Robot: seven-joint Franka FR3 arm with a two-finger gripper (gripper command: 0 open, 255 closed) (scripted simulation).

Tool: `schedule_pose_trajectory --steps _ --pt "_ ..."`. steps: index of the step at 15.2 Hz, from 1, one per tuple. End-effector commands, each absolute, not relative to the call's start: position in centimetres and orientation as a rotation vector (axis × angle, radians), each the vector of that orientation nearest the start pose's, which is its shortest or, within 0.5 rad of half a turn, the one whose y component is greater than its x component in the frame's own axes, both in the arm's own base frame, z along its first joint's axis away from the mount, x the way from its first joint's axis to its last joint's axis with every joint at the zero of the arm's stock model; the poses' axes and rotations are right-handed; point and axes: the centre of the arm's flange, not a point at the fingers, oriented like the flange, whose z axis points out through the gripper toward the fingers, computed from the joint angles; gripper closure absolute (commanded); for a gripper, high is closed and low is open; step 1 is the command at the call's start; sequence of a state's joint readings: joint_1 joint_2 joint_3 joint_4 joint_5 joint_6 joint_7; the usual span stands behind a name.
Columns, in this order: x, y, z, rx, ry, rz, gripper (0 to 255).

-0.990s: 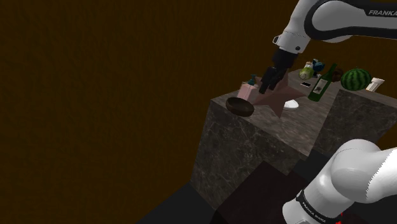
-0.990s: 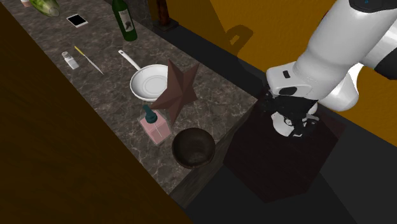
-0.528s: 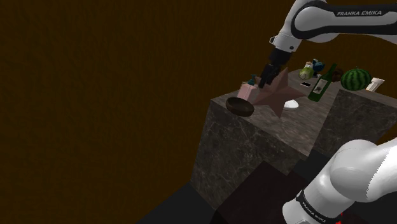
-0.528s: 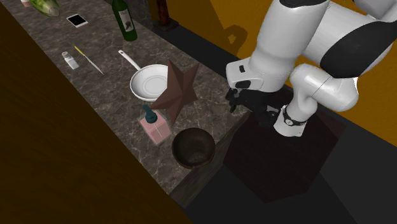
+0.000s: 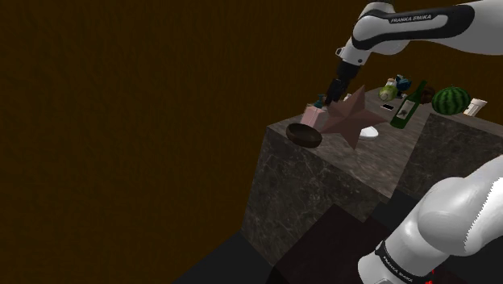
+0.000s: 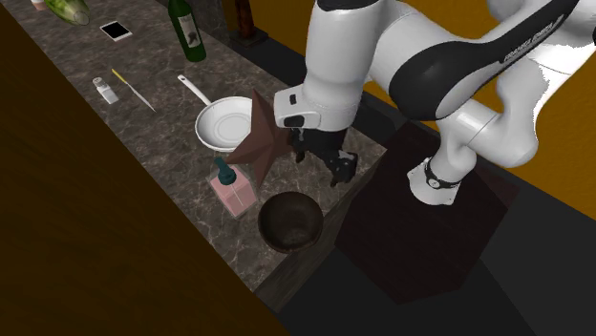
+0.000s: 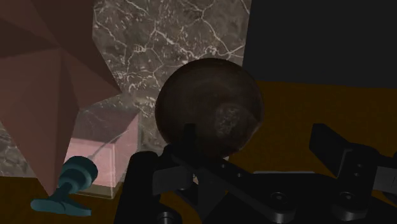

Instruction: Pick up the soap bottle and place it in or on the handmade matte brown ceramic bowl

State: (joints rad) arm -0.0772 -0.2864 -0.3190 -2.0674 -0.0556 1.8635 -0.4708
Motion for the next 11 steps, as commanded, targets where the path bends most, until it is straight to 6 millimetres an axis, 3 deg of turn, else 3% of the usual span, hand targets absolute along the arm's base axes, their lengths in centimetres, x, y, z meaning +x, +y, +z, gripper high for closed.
schedule_pose_trajectory --steps 1,11 --pt "45.2 -22.5 55.2 -3.135 -0.175 -0.122 0" --pt "52.7 -33.1 54.2 -3.14 -0.267 -0.127 0"
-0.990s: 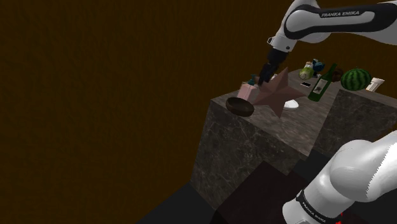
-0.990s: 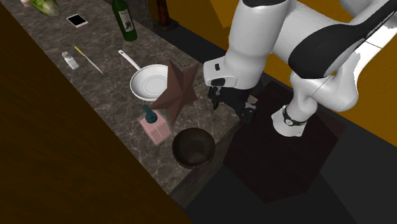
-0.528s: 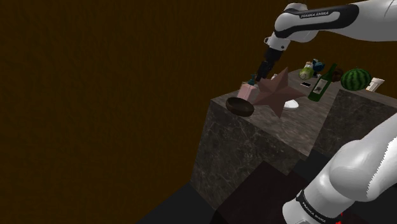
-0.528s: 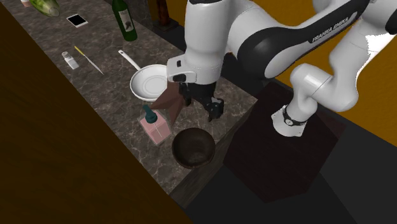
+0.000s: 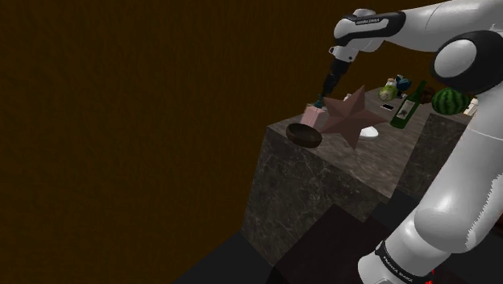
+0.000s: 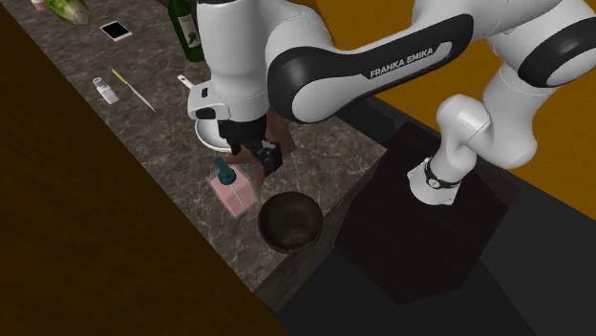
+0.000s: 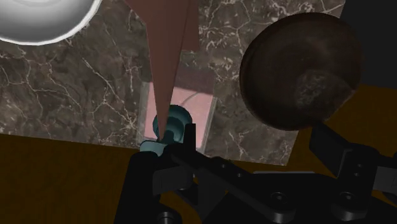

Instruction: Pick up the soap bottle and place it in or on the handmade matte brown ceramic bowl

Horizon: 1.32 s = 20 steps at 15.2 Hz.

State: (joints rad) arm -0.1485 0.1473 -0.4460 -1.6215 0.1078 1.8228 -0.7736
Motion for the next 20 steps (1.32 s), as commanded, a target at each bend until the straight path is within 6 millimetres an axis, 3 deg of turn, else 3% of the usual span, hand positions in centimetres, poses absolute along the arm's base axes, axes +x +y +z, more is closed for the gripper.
schedule_pose_trajectory --steps 1,5,13,20 --pt "53.5 -34.2 54.2 -3.14 -0.277 -0.128 0" --pt "56.3 -37.7 53.9 -3.141 -0.309 -0.13 0" --pt "56.6 -37.8 49.9 -3.141 -0.309 -0.129 0" --pt "56.6 -37.8 49.9 -3.141 -0.309 -0.129 0"
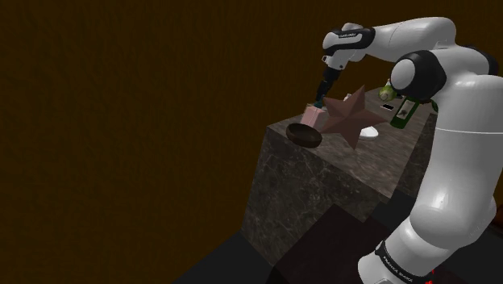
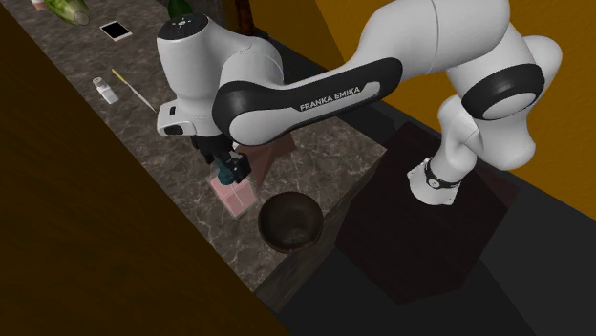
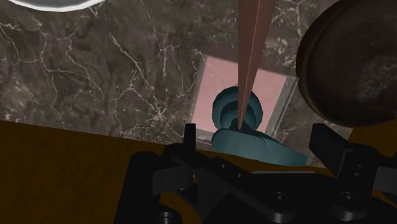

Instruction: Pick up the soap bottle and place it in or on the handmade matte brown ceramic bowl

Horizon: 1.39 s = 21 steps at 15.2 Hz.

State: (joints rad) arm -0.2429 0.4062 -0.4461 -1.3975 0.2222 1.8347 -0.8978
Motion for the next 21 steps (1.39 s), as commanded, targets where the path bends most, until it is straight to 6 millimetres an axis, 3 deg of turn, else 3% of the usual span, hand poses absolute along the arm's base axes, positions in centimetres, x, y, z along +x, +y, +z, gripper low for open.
schedule_pose_trajectory --steps 1,10,21 --pt "56.6 -37.8 49.9 -3.141 -0.309 -0.129 255" --pt "56.6 -37.8 49.9 -3.141 -0.309 -0.13 255" --pt "56.6 -37.8 55.7 -3.141 -0.309 -0.13 255"
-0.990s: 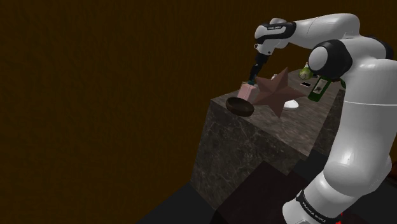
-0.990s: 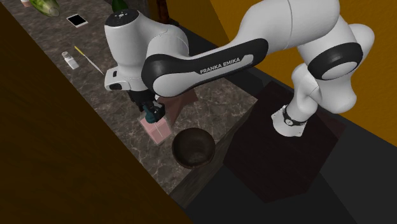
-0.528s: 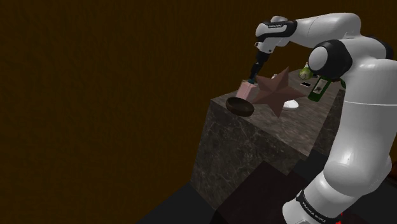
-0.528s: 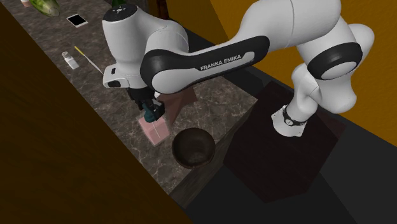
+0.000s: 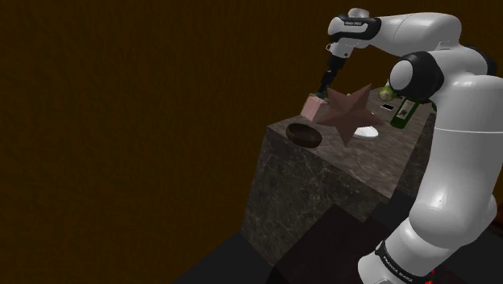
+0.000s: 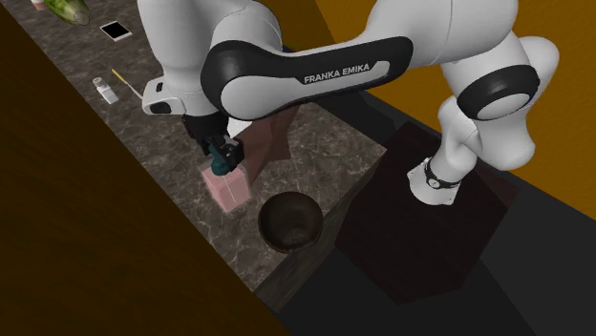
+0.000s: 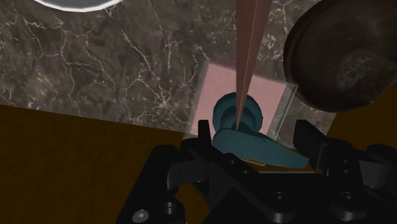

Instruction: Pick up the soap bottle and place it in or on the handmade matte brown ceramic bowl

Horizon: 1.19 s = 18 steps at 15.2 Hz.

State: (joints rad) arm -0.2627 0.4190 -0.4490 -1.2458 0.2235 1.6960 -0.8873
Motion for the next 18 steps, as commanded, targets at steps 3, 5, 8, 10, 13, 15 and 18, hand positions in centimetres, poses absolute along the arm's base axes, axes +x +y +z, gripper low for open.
schedule_pose_trajectory --steps 3,5,8,10,13,15,18 --pt "56.6 -37.8 57.3 -3.141 -0.309 -0.13 255" --pt "56.6 -37.8 58.3 -3.141 -0.309 -0.13 255" --pt "56.6 -37.8 59.9 -3.141 -0.309 -0.13 255" --pt "56.6 -37.8 61.0 -3.141 -0.309 -0.13 255" --pt "56.6 -37.8 62.0 -3.141 -0.309 -0.13 255" --pt "55.8 -35.5 63.1 -3.141 -0.309 -0.13 255" --pt "54.6 -32.1 64.7 -3.141 -0.309 -0.13 255"
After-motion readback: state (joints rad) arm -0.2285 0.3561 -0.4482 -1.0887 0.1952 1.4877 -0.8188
